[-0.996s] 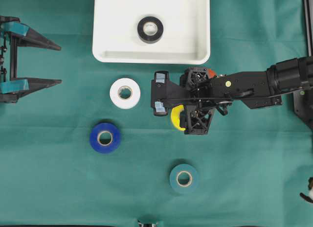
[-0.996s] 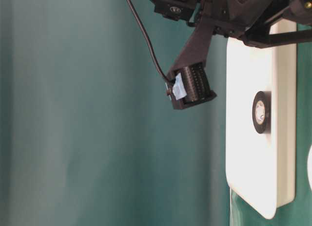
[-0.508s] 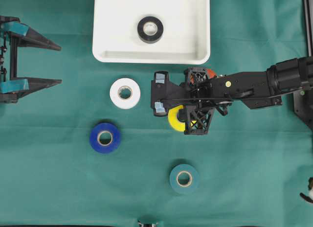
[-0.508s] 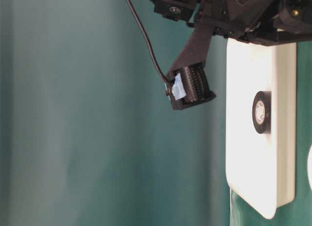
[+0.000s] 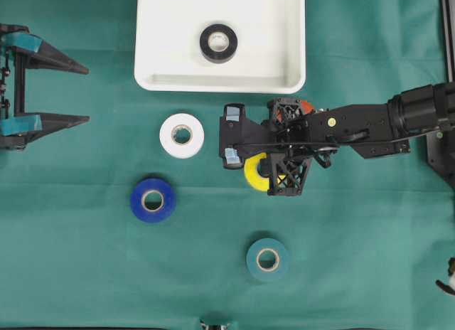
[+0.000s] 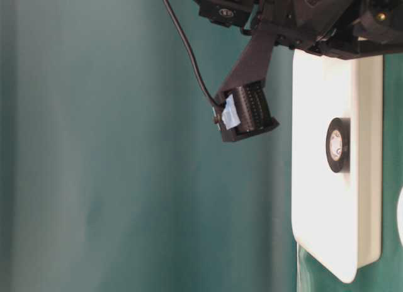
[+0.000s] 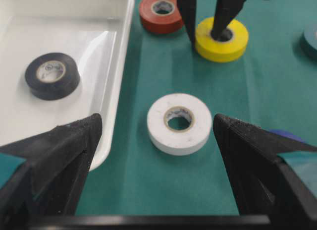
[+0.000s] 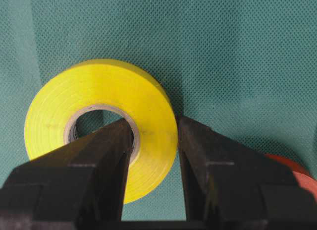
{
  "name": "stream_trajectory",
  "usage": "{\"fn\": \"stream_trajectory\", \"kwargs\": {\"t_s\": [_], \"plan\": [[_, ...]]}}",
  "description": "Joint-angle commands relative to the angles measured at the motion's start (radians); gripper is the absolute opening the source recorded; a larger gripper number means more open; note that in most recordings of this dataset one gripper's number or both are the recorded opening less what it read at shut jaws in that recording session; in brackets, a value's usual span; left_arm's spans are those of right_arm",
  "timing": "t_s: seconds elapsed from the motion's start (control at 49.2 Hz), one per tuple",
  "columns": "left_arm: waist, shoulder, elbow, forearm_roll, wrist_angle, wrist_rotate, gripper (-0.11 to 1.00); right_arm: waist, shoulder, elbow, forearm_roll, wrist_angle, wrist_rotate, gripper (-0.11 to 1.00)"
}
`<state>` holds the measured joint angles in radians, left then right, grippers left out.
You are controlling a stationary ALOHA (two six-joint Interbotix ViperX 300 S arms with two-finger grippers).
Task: Pick up the tape from a random location and place it into the white case.
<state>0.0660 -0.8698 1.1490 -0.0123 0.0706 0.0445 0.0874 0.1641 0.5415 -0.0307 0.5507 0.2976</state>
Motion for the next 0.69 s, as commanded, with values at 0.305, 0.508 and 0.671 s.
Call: {"fn": "stream_trajectory", "kwargs": {"t_s": [0.305,0.508,0.671], "plan": [[0.003,0.006,-0.009,-0.002,-0.002,-0.003,0.97,0.002,-0.149,-0.038,-0.002,0.103,0.003,0.3],[0.003,0.006,-0.009,-0.002,-0.002,-0.003,0.97,0.002,-0.193,-0.094,-0.002,0.222,0.003,0.3],[0.003,0.006,-0.011,-0.002,-0.003,-0.003,0.97,0.002,-0.218,-0.149,-0.002,0.327,0.003,0.3]]}}
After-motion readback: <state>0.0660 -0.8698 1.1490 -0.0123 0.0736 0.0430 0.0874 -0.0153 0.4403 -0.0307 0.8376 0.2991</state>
